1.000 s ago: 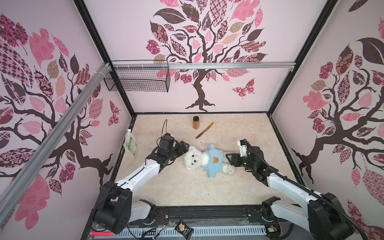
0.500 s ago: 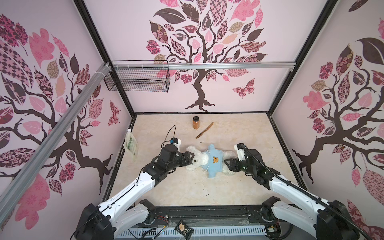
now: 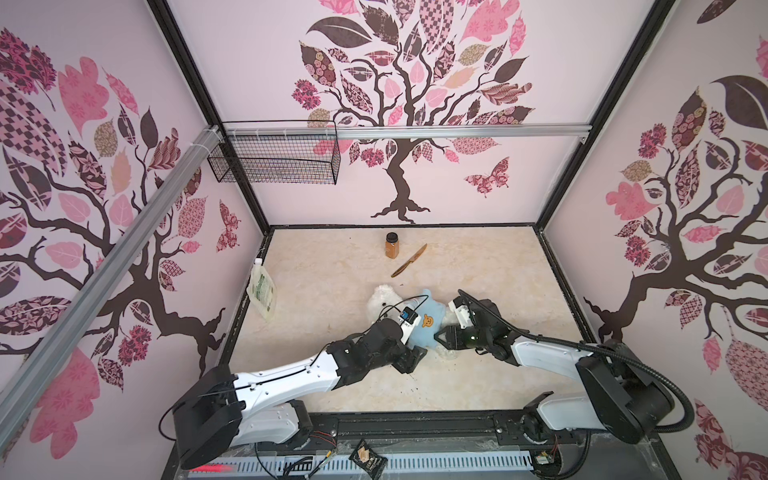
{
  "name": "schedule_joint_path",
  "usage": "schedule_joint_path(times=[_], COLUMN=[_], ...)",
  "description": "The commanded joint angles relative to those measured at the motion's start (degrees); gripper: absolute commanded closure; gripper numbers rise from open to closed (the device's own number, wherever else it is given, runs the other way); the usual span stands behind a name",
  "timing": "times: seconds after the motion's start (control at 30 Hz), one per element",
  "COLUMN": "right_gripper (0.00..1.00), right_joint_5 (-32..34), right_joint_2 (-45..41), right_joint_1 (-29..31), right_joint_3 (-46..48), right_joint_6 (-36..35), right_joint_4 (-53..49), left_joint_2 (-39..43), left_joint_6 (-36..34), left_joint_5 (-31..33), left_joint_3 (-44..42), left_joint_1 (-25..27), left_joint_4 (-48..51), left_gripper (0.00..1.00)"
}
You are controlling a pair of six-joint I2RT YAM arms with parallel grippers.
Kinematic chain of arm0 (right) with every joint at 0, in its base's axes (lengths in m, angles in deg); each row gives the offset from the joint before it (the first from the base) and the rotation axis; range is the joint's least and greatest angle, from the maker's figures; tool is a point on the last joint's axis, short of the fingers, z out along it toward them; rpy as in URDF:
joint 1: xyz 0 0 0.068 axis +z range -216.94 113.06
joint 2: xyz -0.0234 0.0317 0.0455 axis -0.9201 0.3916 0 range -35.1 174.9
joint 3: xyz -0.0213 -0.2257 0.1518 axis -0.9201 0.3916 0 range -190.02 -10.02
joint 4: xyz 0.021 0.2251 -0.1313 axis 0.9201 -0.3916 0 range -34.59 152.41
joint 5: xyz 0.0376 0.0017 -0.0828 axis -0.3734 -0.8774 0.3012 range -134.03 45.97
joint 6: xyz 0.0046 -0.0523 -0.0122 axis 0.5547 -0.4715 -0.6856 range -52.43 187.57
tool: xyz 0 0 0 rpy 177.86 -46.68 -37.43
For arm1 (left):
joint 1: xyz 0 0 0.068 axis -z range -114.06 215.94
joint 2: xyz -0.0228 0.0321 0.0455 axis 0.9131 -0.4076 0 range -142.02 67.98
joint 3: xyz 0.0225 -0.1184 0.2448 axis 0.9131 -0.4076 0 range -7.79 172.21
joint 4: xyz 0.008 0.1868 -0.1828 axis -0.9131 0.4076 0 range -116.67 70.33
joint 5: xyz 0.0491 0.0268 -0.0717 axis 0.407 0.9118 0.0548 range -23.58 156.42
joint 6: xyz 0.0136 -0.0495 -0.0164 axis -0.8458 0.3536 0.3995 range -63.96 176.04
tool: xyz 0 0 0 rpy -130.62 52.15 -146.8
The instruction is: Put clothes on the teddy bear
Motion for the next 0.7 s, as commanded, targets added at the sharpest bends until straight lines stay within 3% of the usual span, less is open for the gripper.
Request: schedule_joint_path(times=[0.0,0.13,0.23,0.33,0.43,0.67], right_gripper=[0.5,0.55,0.58,0.59,0.59,0.53], right_joint_5=[-10.84,-15.54,-16.45,-11.48,-5.01,6.38], right_joint_2=[1.9,0.88,-0.78,-3.58,-6.93,-11.43], right_joint_1=[0.21,0.99,1.15,1.07,1.11,1.11], right_joint_3=[1.23,1.71,0.99,-1.28,-3.67,-5.14], right_joint_6=[5.13,6.93,4.9,-0.36,-5.35,-9.26], right_joint_4=[8.75,12.8,11.37,3.39,-3.09,-2.95], left_joint_2=[-1.52,-2.68,-2.98,-2.64,-2.43,-4.99], left_joint_6=[2.38,7.67,12.19,14.83,15.78,18.27], left_joint_5=[6.63,10.12,7.69,3.57,1.29,-6.48], left_joint_3=[-1.79,-2.57,-3.28,-4.47,-5.27,-7.44], left_joint_1=[-0.12,-1.35,-5.2,-8.88,-9.33,-12.63], left_joint_4=[-1.47,-0.93,0.05,-0.42,-0.98,-7.66], left_gripper=[0.32,0.31,0.3,0.3,0.3,0.31])
